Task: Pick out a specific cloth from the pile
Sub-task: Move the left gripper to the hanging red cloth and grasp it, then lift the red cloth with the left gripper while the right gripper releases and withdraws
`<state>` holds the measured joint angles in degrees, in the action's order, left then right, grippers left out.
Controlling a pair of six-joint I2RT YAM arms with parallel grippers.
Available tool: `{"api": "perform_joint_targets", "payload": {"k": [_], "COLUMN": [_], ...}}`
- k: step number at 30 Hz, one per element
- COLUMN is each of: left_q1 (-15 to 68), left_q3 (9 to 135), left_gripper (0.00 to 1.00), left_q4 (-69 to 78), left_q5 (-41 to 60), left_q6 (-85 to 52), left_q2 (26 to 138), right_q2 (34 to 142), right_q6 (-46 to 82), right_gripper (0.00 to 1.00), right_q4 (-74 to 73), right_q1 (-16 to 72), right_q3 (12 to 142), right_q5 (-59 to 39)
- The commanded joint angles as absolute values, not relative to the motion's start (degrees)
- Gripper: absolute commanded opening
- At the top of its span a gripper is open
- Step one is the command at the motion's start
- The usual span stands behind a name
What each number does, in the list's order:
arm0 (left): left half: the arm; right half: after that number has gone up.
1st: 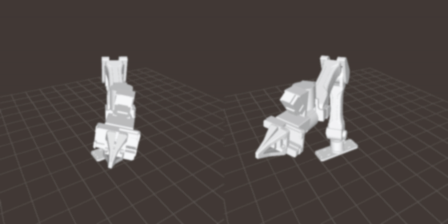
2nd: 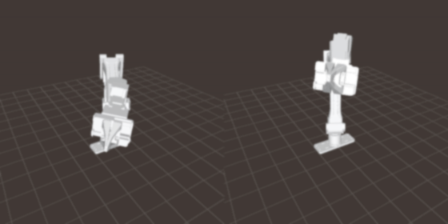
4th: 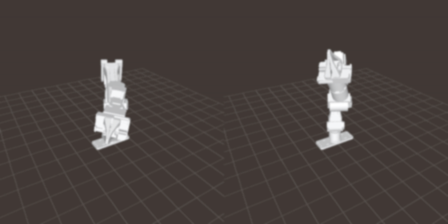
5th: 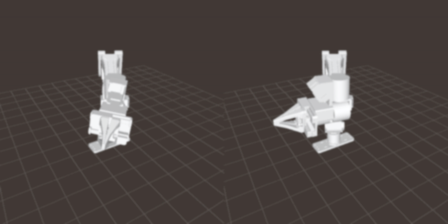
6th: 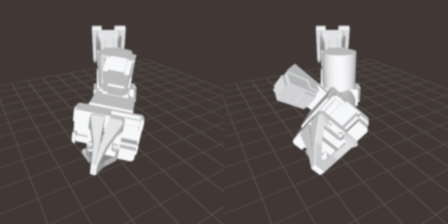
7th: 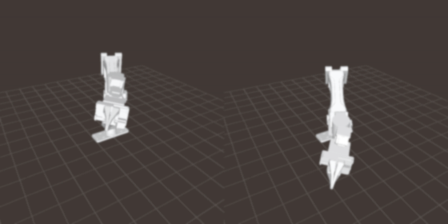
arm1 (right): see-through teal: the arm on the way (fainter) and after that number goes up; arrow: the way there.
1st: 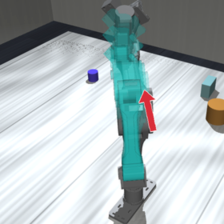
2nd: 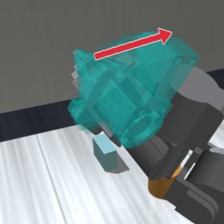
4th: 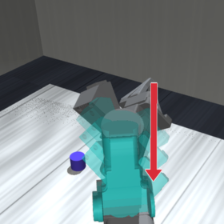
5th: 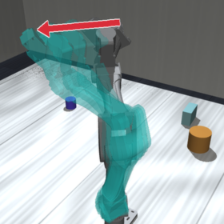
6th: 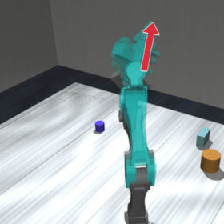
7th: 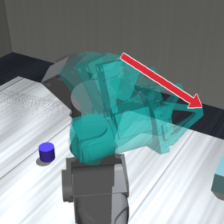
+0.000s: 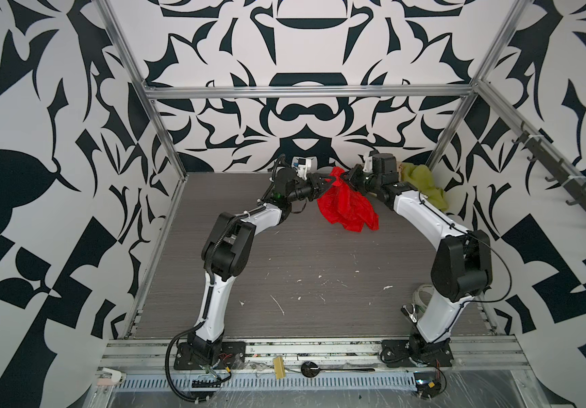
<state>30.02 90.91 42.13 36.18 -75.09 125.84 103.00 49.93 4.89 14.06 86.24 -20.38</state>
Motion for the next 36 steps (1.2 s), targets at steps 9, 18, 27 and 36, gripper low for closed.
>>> {"api": "perform_joint_targets", "payload": {"k": [9,18,27,36], "left_q1": [30.2,30.3,30.3,30.4], "left_q3": [91.5,89.9,88.6,88.8], "left_gripper": [0.10,0.08,0.06,0.04], "left_q4": [46.8,44.7,42.6,41.4], "left_q5": [36.8,36.4,36.3,36.6], "left_q6": [-77.0,-74.2,-71.1,-70.2], "left_q2": [127.1,125.4,123.4,121.4], "right_q2": [101.1,99.9,96.0,90.7], "right_q6": [50.4,48.6,45.4,34.1], "right_gripper": [0.17,0.60,0.72,0.74], "right_q4": [3.7,7.1,10.0,10.9], "right_q1": [13.9,13.7,11.6,10.6], "right_q3": [87.6,88.0,85.8,81.6], "right_q5": [-21.5,-18.7,-14.8,-9.1]}}
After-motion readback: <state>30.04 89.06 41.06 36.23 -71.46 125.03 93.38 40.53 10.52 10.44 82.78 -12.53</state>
